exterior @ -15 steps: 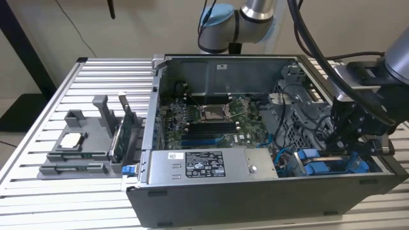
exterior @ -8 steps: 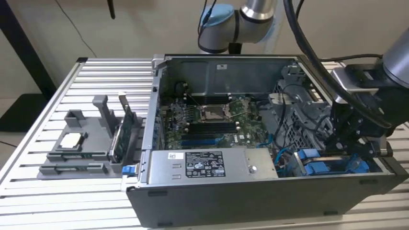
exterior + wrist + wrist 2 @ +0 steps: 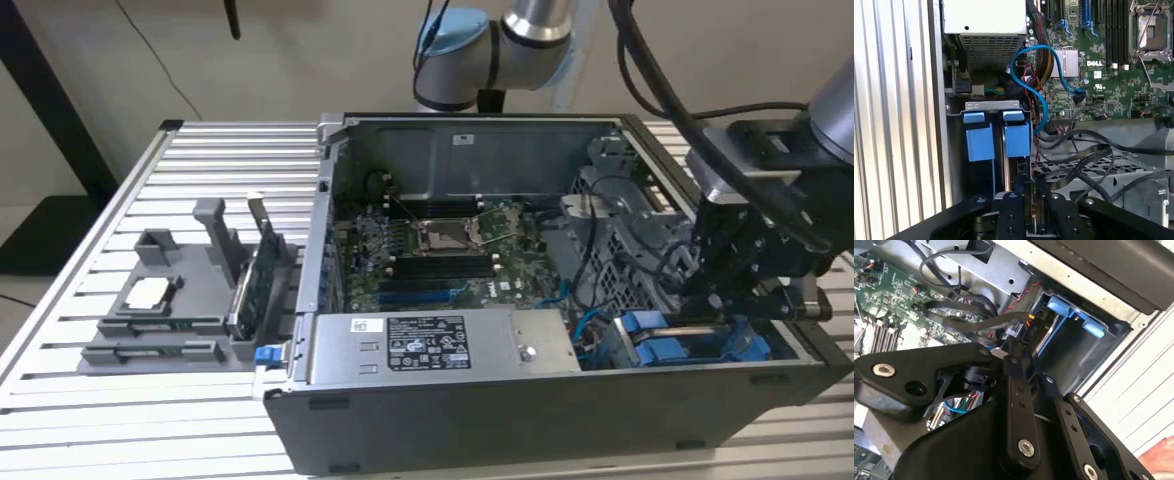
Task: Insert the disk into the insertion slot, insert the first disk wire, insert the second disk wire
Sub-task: 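Insert the second disk wire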
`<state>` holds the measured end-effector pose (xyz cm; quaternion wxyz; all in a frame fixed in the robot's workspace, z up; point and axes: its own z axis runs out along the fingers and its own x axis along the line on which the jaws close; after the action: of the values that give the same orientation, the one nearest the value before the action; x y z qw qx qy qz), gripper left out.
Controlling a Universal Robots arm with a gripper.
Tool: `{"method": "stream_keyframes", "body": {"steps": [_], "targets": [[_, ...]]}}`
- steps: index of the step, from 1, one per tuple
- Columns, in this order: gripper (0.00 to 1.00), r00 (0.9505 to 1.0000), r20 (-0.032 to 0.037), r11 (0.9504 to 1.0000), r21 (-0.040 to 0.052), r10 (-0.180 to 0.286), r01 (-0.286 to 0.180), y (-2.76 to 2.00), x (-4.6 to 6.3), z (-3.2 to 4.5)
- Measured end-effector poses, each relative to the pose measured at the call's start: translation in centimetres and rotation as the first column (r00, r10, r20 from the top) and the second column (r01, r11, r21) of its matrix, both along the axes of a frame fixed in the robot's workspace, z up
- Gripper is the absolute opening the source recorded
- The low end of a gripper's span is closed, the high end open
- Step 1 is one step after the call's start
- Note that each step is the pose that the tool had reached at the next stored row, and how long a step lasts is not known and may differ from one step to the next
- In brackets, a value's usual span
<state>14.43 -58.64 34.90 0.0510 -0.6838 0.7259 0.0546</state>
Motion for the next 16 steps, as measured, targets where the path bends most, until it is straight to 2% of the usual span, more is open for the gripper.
{"method": "stream_keyframes", "body": {"steps": [3, 6, 16], "targets": [[0.24, 1.0, 0.0, 1.0, -0.0001, 0.0, 0.0, 0.0, 0.0, 1.17], [0.24, 1.0, 0.0, 1.0, -0.0004, 0.0, 0.0, 0.0, 0.0, 1.84], [0.24, 1.0, 0.0, 1.0, -0.0011, 0.0, 0.0, 0.0, 0.0, 1.91]]}}
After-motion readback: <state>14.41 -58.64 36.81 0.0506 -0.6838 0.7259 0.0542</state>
